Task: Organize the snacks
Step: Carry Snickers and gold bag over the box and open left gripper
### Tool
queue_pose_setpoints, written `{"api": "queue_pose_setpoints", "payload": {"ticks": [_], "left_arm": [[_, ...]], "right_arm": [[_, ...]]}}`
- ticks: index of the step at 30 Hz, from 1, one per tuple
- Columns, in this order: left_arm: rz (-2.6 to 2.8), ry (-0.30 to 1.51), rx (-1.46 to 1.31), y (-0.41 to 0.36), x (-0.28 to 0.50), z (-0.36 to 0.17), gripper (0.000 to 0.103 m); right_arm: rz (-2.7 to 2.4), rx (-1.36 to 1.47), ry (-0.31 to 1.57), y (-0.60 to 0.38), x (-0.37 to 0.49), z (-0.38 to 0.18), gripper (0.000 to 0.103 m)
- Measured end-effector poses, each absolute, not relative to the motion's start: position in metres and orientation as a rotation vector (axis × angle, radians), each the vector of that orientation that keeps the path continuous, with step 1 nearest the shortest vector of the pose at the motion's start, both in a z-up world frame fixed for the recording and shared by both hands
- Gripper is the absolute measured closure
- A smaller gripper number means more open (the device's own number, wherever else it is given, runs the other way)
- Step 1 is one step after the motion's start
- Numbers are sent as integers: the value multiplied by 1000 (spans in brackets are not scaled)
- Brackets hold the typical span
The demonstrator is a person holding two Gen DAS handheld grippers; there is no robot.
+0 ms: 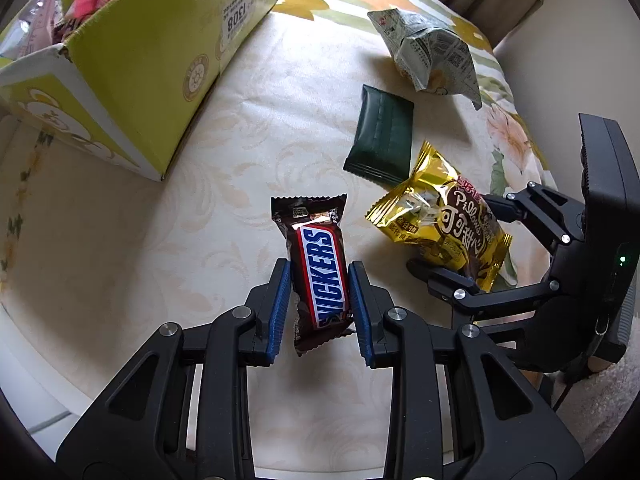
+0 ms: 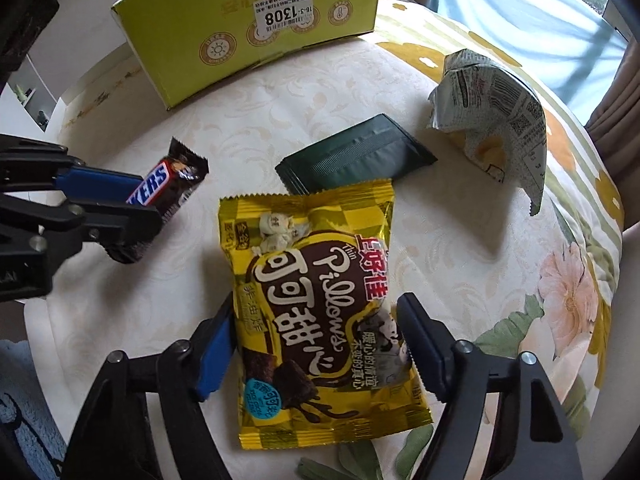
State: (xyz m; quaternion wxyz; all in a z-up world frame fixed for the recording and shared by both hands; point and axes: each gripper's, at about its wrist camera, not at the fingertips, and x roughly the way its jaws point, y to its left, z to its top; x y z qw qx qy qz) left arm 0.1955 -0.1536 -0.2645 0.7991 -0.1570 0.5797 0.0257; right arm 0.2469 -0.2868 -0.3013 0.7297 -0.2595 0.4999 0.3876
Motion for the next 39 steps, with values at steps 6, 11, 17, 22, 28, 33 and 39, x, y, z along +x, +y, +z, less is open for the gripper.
{"api": "queue_pose_setpoints", "payload": {"ticks": [6,11,17,22,28,33,39], "left_arm": [[53,1210,-368,-146,189,-245,77],[43,1153,-387,-138,183,-215,77],[59,1040,-380,-122,174,-161,77],[54,955,-389,-93,176,-121,77],[48,886,-391,-35,200,-90,77],[34,876,-385,24,238,-76,77],[4,901,-346,91,294,-73,77]], "right_arm": [[856,-583,1088,-285,239,-284,45],[838,-562,1056,-283,237,-255,46],[816,-478,1012,-279,234,-206,46],[779,-394,987,-270,242,-165,45],[736,-334,916,-241,255,-118,45],[694,-249,891,-208,277,-93,45],[651,-140,891,-156,305,-78,45]]}}
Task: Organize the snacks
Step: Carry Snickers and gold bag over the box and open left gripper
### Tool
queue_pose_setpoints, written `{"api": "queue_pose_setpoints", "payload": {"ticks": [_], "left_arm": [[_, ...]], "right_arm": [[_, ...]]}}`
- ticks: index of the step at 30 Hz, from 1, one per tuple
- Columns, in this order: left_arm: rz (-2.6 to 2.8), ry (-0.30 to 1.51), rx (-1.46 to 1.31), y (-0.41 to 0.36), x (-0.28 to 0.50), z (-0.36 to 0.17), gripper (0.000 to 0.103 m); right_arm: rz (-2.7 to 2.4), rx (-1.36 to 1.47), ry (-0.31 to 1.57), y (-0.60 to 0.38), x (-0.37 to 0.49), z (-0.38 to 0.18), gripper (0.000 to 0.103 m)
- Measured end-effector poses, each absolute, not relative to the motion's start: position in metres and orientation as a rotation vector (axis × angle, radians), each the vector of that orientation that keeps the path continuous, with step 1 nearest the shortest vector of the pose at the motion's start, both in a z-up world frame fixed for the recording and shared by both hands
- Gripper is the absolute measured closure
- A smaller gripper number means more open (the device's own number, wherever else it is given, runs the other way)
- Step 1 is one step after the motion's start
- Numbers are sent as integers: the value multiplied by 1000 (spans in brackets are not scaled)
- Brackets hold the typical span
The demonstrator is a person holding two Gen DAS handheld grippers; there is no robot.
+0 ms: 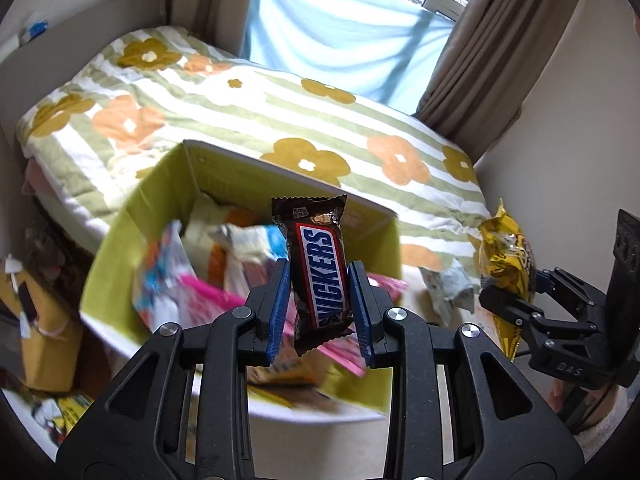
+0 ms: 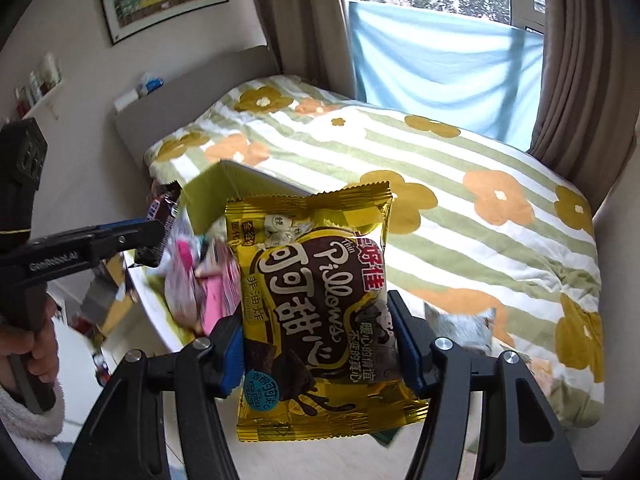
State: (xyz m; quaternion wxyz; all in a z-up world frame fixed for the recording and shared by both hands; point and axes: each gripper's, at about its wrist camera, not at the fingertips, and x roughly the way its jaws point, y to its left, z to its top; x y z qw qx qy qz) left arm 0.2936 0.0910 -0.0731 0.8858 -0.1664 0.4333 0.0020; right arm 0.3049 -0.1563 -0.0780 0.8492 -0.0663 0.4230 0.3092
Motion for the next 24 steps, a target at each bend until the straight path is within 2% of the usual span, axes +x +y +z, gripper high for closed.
{"api": "queue_pose_setpoints", "payload": {"ticks": [8,14,15,16,17,18,19,24], "left_arm": [[-84,1010,-293,154,365,-110,77],[-156,1072,-246,168,394,-136,75],[-167,1083,-242,166,397,-140,66],[-166,1091,-238,168,399,-142,40],[-160,1089,-234,170,399,-143,24],[-146,1072,-231,173,397,-143,3],[-142,1047,-236,176,394,-140,1],[-140,1043,-214,181,382,-138,1]], "right_arm": [[574,-88,930,-92,331,-95,45],[504,-58,995,-73,340,-112,45],[494,-57,999,-71,340,-114,45],[488,-54,1003,-71,342,-115,45],[482,-51,1008,-70,343,-116,45],[473,-48,1013,-68,344,-118,45],[466,-46,1018,-67,345,-119,45],[452,-43,1041,-64,353,-121,45]]}}
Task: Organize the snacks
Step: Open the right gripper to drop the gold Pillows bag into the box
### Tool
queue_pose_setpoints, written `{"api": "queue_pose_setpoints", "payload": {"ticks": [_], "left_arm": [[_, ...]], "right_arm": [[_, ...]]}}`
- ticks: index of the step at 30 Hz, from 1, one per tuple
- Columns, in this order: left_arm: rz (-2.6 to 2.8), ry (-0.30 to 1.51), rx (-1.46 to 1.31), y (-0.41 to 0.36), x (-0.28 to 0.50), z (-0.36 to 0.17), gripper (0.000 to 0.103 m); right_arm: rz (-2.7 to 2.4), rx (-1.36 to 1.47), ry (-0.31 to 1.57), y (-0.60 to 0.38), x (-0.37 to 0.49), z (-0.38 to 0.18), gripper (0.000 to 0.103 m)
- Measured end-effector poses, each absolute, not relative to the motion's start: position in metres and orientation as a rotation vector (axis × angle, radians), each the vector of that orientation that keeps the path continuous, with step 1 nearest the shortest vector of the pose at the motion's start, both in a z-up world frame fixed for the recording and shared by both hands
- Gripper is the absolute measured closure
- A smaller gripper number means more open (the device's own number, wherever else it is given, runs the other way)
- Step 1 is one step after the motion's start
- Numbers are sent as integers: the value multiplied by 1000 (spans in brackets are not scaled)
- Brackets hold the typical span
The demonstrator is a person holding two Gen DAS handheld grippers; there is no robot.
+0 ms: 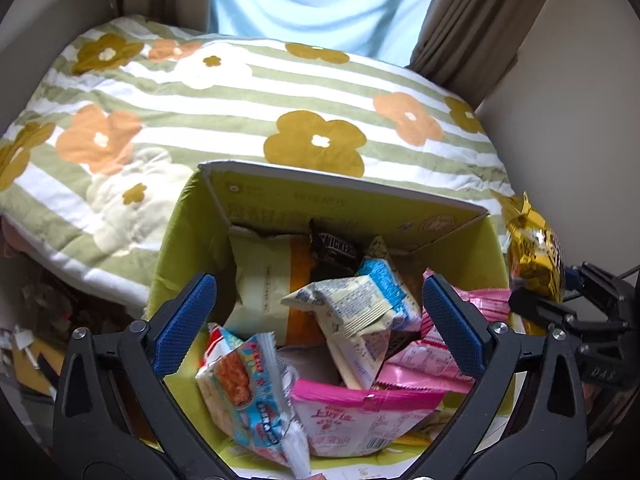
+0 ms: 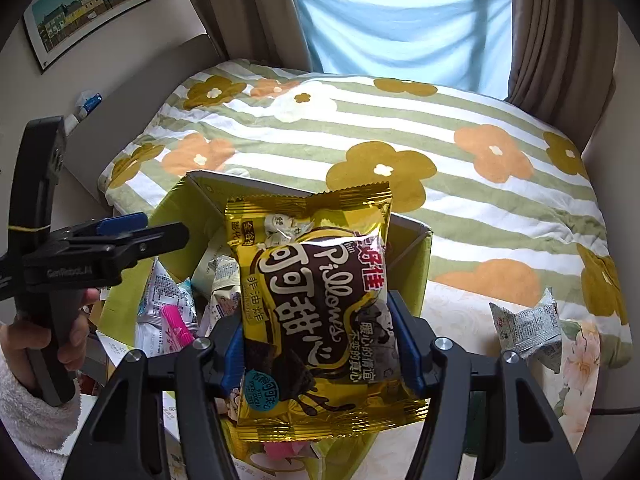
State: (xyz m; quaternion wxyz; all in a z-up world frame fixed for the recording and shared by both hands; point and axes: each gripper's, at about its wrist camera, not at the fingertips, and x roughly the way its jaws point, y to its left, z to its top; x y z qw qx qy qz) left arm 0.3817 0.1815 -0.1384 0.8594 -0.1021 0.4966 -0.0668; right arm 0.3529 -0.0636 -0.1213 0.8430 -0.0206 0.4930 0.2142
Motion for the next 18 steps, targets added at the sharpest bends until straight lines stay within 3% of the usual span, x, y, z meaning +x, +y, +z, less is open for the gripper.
{"api": "queue_pose_setpoints", "payload": {"ticks": [4,7,8,9,11,18], "left_arm": [[-127,1051,-239,188,370,-139,1],[-114,1046,-253,192,358,-137,1],[-108,1045,-252,194,354,-136,1],[-100,1043,-245,195,350,-136,1],[-88,1042,-232,195,345,-135,1],[-78,1020,-197,184,321,-128,1]], "right_arm": [[445,-18,1043,-60,362,-121,45],[418,-19,1048,-55,372,-123,40],[410,-17,1023,-55,371,-121,31],[408,-11,1001,-54,370,-119,16],[404,20,966,-59,366,-114,4],[344,105,1026,-85,349,-117,4]]}}
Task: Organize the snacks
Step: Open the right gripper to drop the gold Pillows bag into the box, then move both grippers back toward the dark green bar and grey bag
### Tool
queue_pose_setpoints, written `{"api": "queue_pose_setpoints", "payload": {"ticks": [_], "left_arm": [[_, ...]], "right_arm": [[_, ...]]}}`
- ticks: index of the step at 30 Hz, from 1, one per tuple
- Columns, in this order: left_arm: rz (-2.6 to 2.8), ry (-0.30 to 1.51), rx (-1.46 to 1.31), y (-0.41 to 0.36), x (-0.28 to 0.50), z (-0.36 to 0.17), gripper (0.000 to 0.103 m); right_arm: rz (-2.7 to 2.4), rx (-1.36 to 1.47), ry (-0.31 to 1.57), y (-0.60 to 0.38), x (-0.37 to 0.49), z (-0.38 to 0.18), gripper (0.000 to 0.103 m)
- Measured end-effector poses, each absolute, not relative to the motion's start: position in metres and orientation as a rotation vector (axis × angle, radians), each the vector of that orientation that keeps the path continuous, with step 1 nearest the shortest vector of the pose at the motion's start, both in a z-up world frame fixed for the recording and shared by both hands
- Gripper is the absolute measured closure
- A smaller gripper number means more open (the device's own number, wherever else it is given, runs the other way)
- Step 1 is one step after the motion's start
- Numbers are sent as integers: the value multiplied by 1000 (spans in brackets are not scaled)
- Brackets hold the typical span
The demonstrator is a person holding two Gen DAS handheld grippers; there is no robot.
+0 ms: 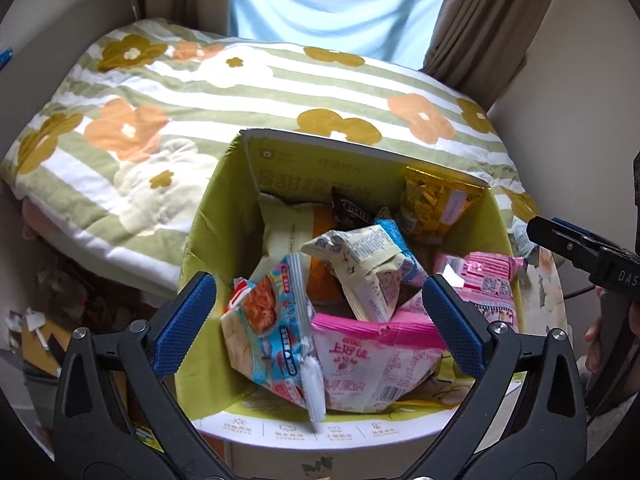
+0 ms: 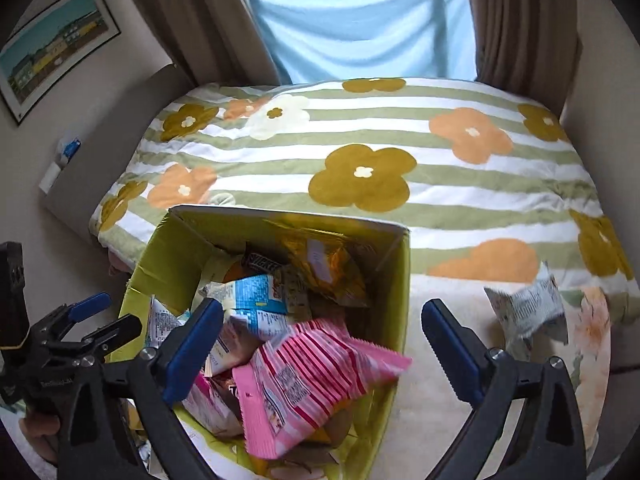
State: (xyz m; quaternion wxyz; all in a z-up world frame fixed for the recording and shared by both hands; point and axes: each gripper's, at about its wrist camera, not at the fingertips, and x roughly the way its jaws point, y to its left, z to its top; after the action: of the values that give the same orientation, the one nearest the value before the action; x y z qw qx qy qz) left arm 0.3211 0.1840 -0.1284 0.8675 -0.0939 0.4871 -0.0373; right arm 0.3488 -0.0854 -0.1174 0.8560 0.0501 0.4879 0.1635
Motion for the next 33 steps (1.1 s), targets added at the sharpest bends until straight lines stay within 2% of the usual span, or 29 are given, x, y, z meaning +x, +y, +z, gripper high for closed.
{"api": "queue_pose_setpoints", "payload": {"ticks": [5,14,19,25,31,33], "left_arm": [[-104,1024,-206,172,313,-127,1],[-163,970,-190,133,307,-109,1],[-262,955,-147,82,301,-97,1],[-351,928,-104,23,293,-83,1],[-372,950,-121,-45,290,-85,1],[-371,974,-140,-67,292,-91,1]], "right_arm": [[323,85,1022,-93,333,-113,4],[233,58,884,-141,309,-68,4],[187,104,814,-183,301,-50,4],[141,12,793,-230,300,-41,4],[249,14,861,-281,313,-58,4],[284,-24,882,-292,317,-67,1]]}}
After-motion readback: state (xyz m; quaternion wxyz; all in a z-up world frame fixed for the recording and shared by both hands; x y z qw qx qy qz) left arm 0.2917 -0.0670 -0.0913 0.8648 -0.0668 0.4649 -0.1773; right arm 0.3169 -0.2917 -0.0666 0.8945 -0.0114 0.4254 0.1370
